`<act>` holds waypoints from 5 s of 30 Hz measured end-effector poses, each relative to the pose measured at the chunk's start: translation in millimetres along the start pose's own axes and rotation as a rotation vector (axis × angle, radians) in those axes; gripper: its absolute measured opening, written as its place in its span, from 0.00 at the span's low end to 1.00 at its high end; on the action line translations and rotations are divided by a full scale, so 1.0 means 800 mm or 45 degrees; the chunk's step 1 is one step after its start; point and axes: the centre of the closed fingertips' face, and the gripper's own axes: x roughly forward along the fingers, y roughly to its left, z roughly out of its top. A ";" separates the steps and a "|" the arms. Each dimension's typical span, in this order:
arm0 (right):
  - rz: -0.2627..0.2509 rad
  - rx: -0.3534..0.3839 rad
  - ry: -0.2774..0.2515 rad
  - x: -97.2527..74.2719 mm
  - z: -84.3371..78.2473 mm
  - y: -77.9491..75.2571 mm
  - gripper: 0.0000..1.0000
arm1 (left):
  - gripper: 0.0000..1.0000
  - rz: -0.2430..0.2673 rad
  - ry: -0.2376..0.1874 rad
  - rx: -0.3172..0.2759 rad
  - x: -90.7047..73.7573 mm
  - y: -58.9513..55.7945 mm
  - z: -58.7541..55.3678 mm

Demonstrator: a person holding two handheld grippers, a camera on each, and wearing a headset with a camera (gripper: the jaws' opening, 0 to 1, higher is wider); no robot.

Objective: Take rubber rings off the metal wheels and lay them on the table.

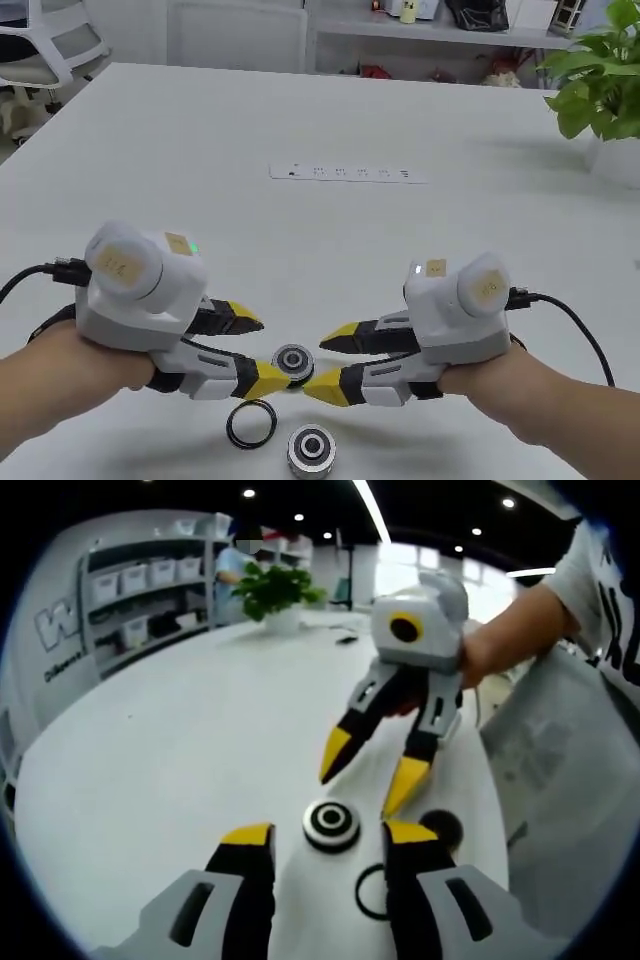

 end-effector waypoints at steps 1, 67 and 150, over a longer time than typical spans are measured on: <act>0.000 0.001 -0.001 0.000 0.000 0.000 0.33 | 0.43 0.000 0.000 0.001 0.000 0.000 0.000; -0.003 0.019 -0.005 0.000 -0.005 0.000 0.33 | 0.18 -0.030 0.061 0.058 0.029 -0.008 -0.005; -0.047 0.054 -0.006 0.012 -0.013 -0.004 0.20 | 0.13 0.060 0.033 0.065 0.035 -0.008 -0.002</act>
